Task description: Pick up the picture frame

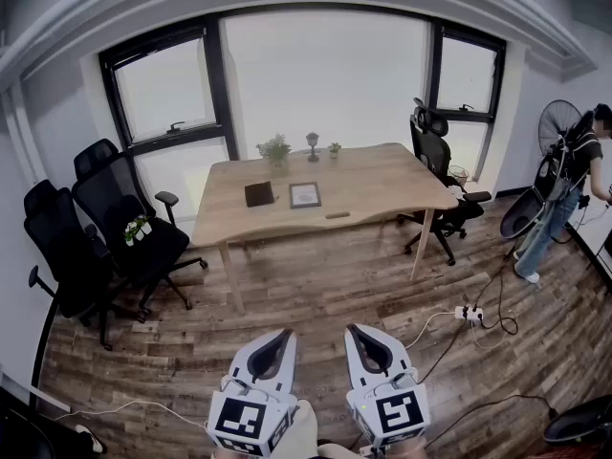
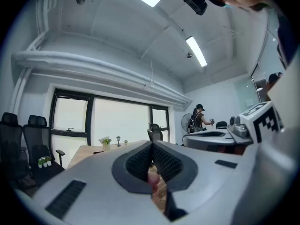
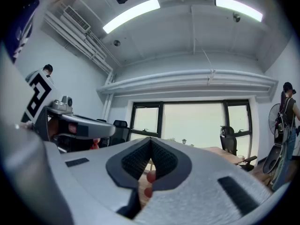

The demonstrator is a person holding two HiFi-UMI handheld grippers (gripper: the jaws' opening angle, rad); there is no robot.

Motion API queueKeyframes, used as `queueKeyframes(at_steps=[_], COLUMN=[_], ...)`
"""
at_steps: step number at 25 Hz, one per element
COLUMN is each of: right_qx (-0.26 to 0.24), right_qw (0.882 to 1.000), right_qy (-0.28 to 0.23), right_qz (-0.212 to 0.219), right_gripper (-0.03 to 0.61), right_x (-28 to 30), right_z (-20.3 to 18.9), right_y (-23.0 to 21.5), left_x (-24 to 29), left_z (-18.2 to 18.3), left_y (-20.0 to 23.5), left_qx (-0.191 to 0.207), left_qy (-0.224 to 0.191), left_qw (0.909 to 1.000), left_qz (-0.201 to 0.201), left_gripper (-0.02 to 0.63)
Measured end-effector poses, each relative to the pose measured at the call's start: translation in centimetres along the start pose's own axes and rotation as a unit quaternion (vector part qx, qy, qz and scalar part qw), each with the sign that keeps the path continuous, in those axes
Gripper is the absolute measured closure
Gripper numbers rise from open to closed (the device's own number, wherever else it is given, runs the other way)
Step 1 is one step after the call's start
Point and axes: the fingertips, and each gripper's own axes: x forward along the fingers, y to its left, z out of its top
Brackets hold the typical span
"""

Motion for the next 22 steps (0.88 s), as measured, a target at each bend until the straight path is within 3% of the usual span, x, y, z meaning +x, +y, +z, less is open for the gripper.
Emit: queueKeyframes(at_steps=[10,22], right_qx=[0.024,0.022], right_qw=[1.0,1.0], right_qy=[-0.008,-0.002], right_qz=[-0.016,-0.017], right_gripper=[0.578,0.578], right_x=[1.8,8.2], right_z=[-0.3,-0.4], right_y=[-0.8,-1.3], left_x=[0.7,4.4], left_z=[0.6,-0.2], left_y=[0.4,5.1], left_qx=[-0.007,-0.019], left_qy=[0.014,0.023], left_qw=[0.9997,0.9993], left_qz=[-0.017,-0.022], left_gripper=[0.611,0.611])
